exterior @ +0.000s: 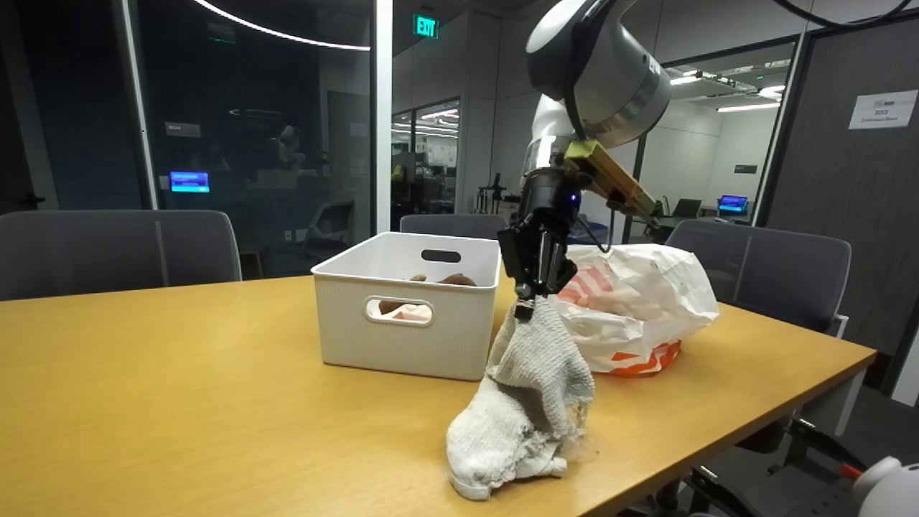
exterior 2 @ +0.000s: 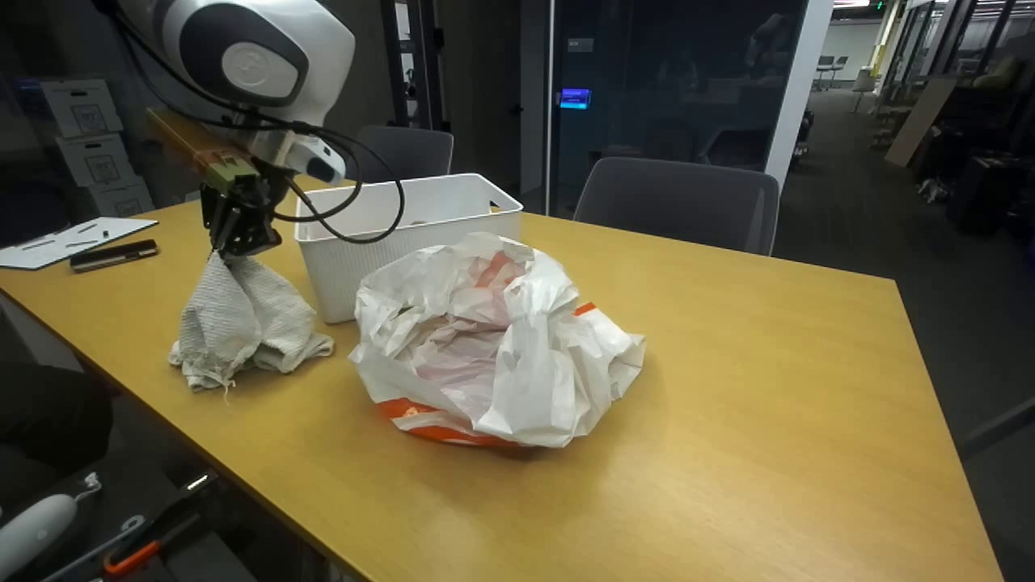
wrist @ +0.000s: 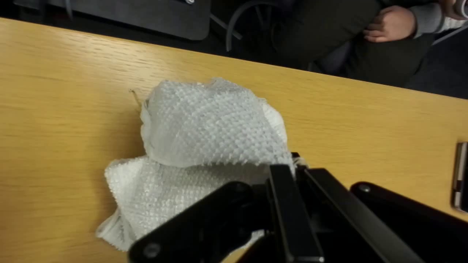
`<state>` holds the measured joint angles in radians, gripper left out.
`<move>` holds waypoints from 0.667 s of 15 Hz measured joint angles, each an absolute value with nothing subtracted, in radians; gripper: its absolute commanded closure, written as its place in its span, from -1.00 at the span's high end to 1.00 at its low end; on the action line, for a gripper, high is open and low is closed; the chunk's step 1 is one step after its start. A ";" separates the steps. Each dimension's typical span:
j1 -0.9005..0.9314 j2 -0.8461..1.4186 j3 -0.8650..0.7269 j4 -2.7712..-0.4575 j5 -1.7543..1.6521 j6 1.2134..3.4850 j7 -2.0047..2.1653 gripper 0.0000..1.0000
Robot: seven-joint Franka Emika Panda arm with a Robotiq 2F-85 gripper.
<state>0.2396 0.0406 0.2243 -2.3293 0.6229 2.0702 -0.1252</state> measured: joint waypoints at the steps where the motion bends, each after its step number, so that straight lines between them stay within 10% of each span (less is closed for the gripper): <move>1: 0.241 0.053 0.232 -2.329 0.649 2.082 -0.165 -0.87; 4: 0.258 0.085 0.262 -2.328 0.655 2.106 -0.224 -0.24; 5: 0.264 0.096 0.271 -2.328 0.654 2.106 -0.228 -0.58; 10: 0.271 0.117 0.282 -2.316 0.654 2.107 -0.244 -0.24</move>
<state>0.2708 0.1170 0.2823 -2.3160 0.6543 2.1065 -0.2441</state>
